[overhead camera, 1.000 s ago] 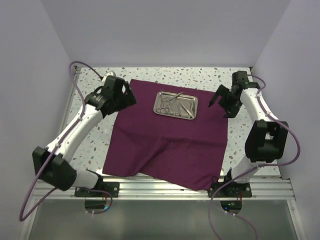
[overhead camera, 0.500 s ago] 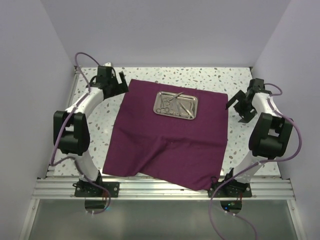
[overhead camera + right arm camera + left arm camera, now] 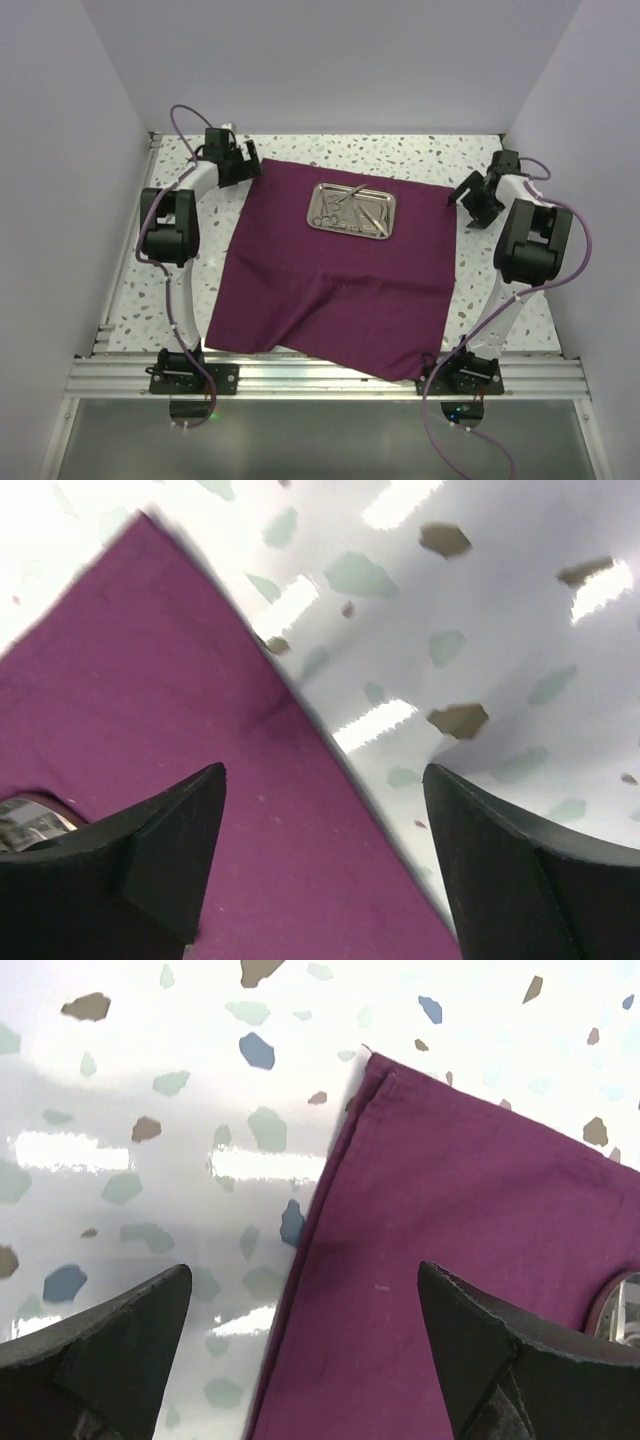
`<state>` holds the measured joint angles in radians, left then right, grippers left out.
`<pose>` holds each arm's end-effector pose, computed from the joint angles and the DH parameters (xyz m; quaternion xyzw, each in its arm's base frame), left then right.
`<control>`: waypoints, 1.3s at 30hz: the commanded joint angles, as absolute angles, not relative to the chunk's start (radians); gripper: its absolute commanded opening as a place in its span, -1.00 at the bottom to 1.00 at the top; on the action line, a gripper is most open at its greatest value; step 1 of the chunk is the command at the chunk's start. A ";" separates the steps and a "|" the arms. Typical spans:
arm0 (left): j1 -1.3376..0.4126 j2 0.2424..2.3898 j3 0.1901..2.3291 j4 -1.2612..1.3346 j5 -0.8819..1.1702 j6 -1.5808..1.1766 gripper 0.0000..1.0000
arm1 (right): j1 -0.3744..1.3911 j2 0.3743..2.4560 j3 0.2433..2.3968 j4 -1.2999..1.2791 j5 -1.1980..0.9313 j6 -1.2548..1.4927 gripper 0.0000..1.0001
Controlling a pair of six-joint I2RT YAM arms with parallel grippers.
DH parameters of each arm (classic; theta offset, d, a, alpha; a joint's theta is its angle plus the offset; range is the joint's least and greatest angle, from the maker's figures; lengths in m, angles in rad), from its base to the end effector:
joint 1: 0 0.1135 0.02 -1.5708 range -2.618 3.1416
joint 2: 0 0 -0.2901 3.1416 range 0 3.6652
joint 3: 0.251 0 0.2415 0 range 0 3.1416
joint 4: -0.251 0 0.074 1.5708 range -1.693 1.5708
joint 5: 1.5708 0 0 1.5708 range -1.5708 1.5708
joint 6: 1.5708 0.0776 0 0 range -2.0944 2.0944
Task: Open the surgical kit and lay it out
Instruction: Open the surgical kit at the center of the board.
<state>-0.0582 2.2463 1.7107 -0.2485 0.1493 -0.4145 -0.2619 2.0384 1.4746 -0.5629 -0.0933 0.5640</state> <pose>0.5383 -0.0429 0.1656 -0.1351 0.9115 -0.1565 0.3555 0.4322 -0.1084 0.1616 0.3816 0.8966 0.0781 0.2106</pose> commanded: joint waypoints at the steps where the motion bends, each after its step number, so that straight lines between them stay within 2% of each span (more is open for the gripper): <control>1: -0.046 2.316 1.781 -0.239 0.199 -0.387 0.97 | -0.249 2.083 1.523 -0.486 -0.150 0.597 0.65; 6: -0.048 2.379 1.812 -0.224 0.297 -0.410 0.87 | -0.213 2.149 1.542 -0.462 -0.170 0.601 0.26; 12: -0.058 2.431 1.824 -0.216 0.391 -0.431 0.51 | -0.187 2.192 1.554 -0.446 -0.198 0.607 -0.10; 14: -0.072 2.445 1.833 -0.222 0.411 -0.430 0.33 | -0.184 2.206 1.559 -0.446 -0.206 0.604 -0.22; 15: -0.077 2.457 1.845 -0.229 0.428 -0.428 0.25 | -0.183 2.209 1.559 -0.448 -0.207 0.603 -0.37; 17: -0.084 2.470 1.859 -0.236 0.442 -0.433 -0.12 | -0.181 2.220 1.565 -0.443 -0.216 0.603 -0.63; 18: -0.084 2.480 1.870 -0.232 0.463 -0.439 -0.59 | -0.181 2.224 1.569 -0.445 -0.219 0.606 -0.92; 19: -0.083 2.483 1.874 -0.233 0.462 -0.452 -0.87 | -0.178 2.235 1.583 -0.448 -0.221 0.607 -1.00; 20: -0.081 2.479 1.887 -0.245 0.450 -0.454 -1.00 | -0.172 2.238 1.591 -0.446 -0.225 0.609 -1.00; 26: -0.019 2.409 1.882 -0.236 0.333 -0.475 -1.00 | -0.118 2.316 1.759 -0.449 -0.276 0.630 -1.00; 34: 0.164 2.284 1.799 -0.199 0.210 -0.496 -1.00 | -0.080 2.505 2.225 -0.597 -0.230 0.706 -1.00; 39: 0.216 2.312 1.865 -0.210 0.268 -0.492 -1.00 | -0.081 2.511 2.260 -0.638 -0.132 0.721 -1.00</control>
<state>0.1448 2.3512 1.8065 -0.2123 0.3431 -0.5129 -0.0219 2.5309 2.2177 -0.5743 -0.2794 0.7052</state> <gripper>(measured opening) 0.019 0.025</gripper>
